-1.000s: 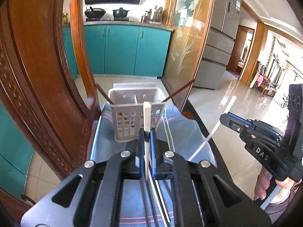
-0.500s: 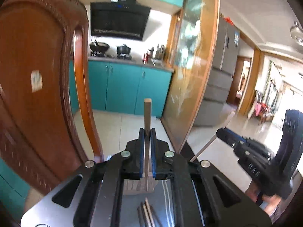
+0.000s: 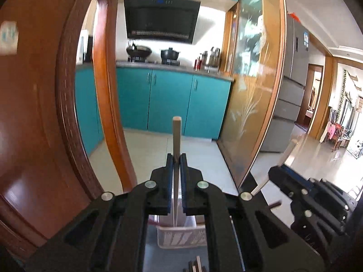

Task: Organize utensils
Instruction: 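Lower both light chopsticks into the white basket and open both tools, then move both open tools back over the remaining chopsticks on the cloth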

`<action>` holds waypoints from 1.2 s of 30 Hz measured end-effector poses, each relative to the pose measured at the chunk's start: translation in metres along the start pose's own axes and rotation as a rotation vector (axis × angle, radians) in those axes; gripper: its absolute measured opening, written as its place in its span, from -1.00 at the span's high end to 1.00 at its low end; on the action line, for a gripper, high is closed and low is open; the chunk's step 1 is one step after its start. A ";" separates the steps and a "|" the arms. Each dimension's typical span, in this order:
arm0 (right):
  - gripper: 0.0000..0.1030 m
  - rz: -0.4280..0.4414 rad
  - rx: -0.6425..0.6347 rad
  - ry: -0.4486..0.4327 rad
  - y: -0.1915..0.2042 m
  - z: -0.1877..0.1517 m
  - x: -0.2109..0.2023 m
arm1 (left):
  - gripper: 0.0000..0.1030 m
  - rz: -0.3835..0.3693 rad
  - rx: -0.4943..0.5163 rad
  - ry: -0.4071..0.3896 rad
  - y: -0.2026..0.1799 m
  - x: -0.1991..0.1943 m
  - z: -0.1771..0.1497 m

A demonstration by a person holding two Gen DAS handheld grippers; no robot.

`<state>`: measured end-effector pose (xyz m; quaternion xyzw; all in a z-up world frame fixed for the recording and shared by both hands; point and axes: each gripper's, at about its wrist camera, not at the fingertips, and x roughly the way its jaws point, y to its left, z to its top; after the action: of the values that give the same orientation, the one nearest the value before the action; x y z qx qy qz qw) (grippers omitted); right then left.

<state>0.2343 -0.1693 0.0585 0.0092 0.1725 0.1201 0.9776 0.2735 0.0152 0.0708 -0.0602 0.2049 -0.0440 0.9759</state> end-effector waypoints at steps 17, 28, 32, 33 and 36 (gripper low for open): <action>0.66 -0.018 -0.002 0.038 0.005 -0.036 -0.005 | 0.80 -0.001 0.006 0.052 0.001 0.001 -0.040; 0.13 -0.064 0.058 -0.064 -0.021 -0.087 -0.090 | 0.03 0.024 0.084 0.012 -0.003 -0.061 -0.092; 0.12 -0.071 0.077 0.224 -0.035 -0.140 -0.053 | -0.02 0.057 0.081 0.157 0.006 -0.061 -0.152; 0.12 -0.079 0.078 0.298 -0.036 -0.151 -0.041 | -0.02 0.048 0.068 0.198 0.008 -0.059 -0.163; 0.12 -0.063 0.095 0.522 -0.033 -0.191 -0.005 | -0.01 0.011 0.026 0.359 0.012 -0.049 -0.214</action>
<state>0.1724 -0.2076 -0.1215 0.0184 0.4246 0.0799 0.9017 0.1426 0.0108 -0.1055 -0.0378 0.3758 -0.0513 0.9245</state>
